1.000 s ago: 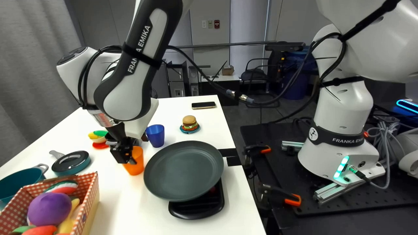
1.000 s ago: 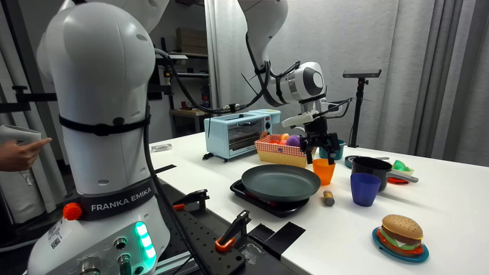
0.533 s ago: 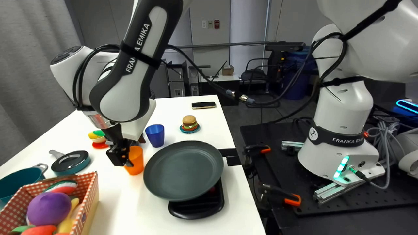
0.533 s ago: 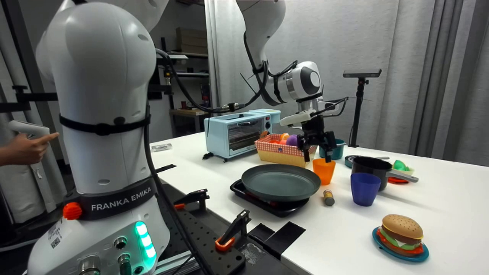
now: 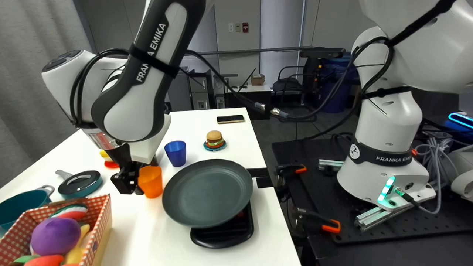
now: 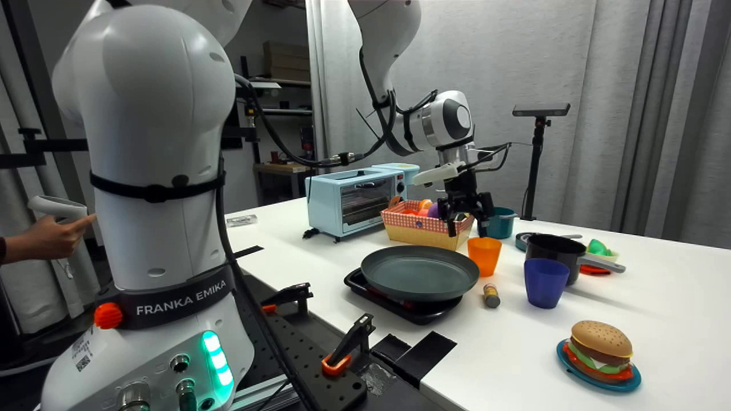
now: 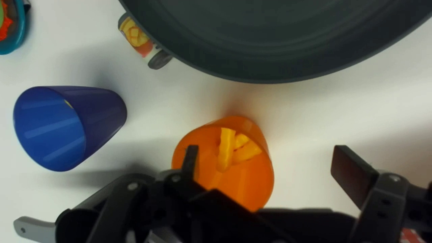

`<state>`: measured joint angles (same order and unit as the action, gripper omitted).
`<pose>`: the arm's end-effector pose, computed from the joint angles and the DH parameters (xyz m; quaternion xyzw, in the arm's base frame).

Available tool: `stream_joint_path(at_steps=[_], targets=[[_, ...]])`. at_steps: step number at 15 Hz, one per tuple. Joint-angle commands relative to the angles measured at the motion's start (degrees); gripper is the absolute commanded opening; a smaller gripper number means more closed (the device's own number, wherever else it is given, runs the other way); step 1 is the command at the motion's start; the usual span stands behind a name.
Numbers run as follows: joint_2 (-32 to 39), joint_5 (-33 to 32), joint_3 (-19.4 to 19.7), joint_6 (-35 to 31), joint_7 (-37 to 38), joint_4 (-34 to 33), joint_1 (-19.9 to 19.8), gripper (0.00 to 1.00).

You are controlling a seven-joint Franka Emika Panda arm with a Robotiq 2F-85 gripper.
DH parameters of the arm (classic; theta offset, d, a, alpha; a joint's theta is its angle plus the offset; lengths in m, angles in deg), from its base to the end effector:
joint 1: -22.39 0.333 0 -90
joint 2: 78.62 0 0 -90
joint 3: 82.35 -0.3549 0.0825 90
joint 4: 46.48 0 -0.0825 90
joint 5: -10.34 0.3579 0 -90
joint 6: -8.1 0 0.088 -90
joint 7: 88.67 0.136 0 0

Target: Pour the contents in the orange cup onto the grey plate.

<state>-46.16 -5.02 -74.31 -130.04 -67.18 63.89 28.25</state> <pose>0.6196 -0.0258 0.2142 0.9873 -0.0924 -0.0197 0.1280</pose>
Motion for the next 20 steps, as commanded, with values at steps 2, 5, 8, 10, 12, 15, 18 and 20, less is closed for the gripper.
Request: stream_joint_path(at_steps=[2,5,8,10,12,15,18,20], targets=[[0.99,1.12,-1.08,0.15,-1.18,-1.15,0.32,1.00],[1.16,1.10,-1.55,0.01,-1.72,-1.16,0.26,0.94],[1.22,1.00,-1.66,0.33,-2.15,-1.23,0.29,0.99],[1.22,1.23,-1.73,0.61,-2.25,-1.26,0.26,1.00],[1.21,1.74,-2.03,0.73,-2.52,-1.24,0.04,1.00],[1.19,2.24,-2.46,0.98,-2.97,-1.24,-0.21,1.00],[1.20,2.25,-2.62,0.96,-3.09,-1.24,-0.21,1.00],[1.21,2.14,-2.62,1.00,-3.08,-1.25,-0.16,1.00]])
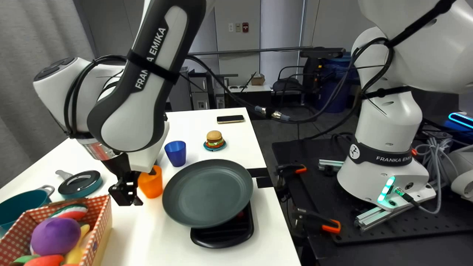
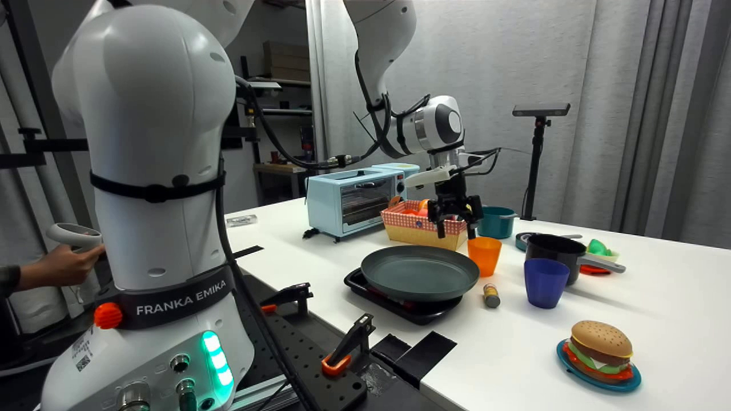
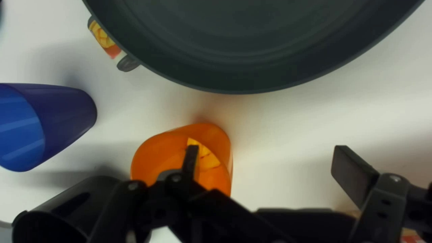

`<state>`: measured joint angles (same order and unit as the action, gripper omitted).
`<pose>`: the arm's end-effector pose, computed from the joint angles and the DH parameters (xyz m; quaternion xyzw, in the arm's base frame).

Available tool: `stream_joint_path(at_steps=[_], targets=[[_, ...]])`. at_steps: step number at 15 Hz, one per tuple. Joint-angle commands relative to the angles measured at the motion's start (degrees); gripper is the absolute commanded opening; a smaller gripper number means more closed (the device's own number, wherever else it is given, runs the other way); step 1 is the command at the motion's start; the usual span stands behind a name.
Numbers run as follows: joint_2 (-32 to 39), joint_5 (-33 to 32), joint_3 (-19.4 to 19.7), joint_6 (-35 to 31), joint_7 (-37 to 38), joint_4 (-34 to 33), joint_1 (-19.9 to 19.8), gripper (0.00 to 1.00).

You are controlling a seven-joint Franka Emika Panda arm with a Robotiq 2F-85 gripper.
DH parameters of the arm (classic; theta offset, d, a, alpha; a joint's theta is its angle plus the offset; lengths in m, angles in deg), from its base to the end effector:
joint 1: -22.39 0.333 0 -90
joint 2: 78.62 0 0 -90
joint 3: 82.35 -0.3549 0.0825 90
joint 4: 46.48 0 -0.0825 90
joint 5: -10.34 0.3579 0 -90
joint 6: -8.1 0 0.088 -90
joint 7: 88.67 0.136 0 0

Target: Pour the contents in the orange cup onto the grey plate.

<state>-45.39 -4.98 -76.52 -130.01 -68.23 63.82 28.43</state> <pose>0.6185 -0.0013 0.2048 0.9904 -0.0649 -0.0267 0.1190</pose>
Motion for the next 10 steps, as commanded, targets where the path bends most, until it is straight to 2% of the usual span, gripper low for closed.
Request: stream_joint_path(at_steps=[1,10], targets=[[0.44,2.12,-0.43,1.03,-2.02,-1.19,-0.34,1.00],[0.06,0.57,0.59,0.09,-0.42,-0.08,0.61,1.00]])
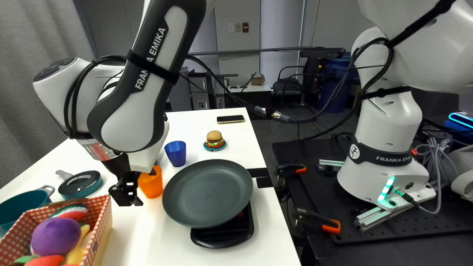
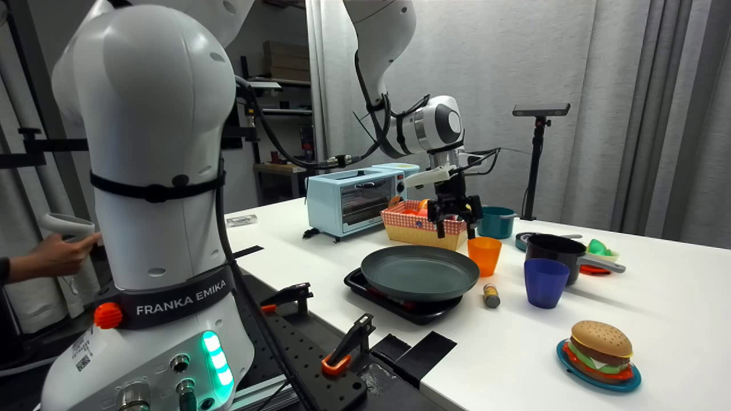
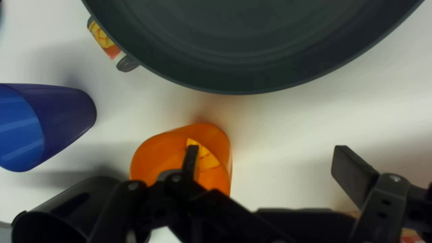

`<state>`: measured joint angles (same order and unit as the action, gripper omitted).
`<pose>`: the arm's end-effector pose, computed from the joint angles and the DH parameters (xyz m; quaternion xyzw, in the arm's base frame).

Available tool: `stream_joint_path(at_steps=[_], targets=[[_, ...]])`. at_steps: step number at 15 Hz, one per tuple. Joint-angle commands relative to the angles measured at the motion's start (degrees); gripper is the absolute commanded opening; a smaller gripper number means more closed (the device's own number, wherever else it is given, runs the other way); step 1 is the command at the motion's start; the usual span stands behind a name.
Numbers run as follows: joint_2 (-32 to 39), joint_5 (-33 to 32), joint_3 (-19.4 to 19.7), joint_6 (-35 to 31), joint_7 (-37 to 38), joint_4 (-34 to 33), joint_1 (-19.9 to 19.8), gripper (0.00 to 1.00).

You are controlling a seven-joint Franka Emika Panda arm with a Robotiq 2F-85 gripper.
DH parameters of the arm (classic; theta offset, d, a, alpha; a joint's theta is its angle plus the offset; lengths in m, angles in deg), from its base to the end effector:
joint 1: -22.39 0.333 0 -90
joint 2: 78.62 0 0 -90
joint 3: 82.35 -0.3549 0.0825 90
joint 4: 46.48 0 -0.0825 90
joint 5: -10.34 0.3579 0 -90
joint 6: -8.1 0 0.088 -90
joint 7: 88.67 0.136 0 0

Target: Pour the contents in the orange cup onto the grey plate.

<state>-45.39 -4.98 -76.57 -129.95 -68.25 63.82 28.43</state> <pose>0.6184 -0.0009 0.2046 0.9904 -0.0644 -0.0272 0.1189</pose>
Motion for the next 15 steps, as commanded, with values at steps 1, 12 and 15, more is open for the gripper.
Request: stream_joint_path(at_steps=[1,12,15], targets=[[0.05,0.56,0.66,0.02,-0.40,-0.07,0.60,1.00],[0.48,0.68,0.49,-0.60,-0.77,-0.27,0.39,1.00],[2.82,1.00,0.80,-1.83,-1.61,-1.70,-0.67,1.00]])
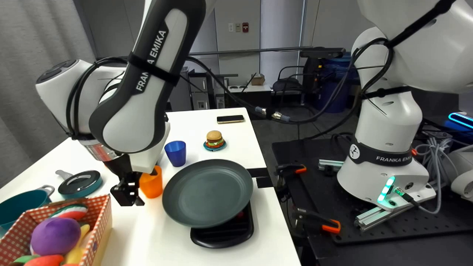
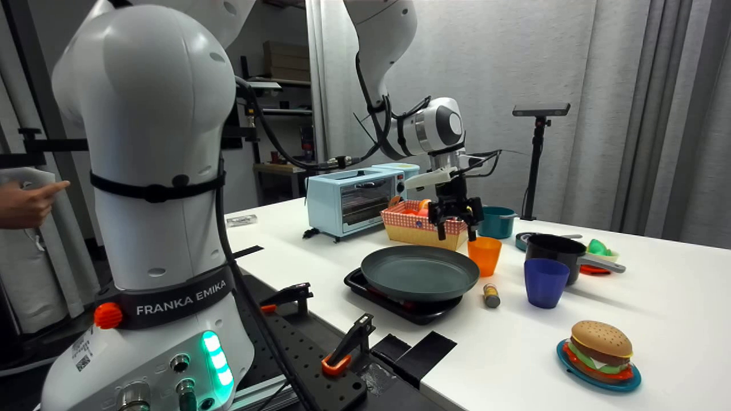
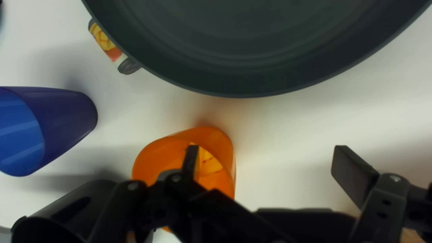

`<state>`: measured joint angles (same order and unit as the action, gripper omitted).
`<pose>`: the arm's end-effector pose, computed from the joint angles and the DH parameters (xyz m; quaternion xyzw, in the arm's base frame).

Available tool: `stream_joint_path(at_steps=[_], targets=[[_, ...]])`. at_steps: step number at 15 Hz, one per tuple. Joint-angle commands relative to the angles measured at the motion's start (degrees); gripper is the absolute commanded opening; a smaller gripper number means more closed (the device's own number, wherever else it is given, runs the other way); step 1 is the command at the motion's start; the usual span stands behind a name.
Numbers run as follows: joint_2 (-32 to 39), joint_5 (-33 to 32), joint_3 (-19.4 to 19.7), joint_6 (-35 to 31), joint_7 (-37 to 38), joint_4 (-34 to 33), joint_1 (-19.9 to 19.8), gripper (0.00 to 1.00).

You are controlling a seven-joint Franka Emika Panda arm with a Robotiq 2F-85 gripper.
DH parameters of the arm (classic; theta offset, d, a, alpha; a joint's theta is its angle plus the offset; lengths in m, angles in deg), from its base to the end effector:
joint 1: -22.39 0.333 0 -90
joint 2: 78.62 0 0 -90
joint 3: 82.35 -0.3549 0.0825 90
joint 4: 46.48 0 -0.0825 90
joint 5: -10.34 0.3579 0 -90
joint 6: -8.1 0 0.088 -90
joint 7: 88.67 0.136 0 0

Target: Pour the contents in the orange cup onto the grey plate.

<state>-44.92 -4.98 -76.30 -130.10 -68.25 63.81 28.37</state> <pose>0.6178 -0.0043 0.2000 0.9901 -0.0663 -0.0300 0.1204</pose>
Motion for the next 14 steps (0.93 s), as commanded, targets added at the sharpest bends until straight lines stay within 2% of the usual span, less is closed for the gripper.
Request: stream_joint_path(at_steps=[1,4,5,6,14], targets=[[3.21,1.16,0.49,-1.65,-1.84,-2.43,-0.72,1.00],[5.17,1.63,0.52,-1.04,-1.90,-4.64,-0.97,1.00],[5.56,1.53,0.61,-0.91,-1.66,-5.29,-0.74,0.75],[5.89,1.50,0.65,-0.81,-1.56,-5.84,-0.59,0.74],[8.18,1.40,0.86,-0.56,-2.67,-8.98,-0.61,0.11]])
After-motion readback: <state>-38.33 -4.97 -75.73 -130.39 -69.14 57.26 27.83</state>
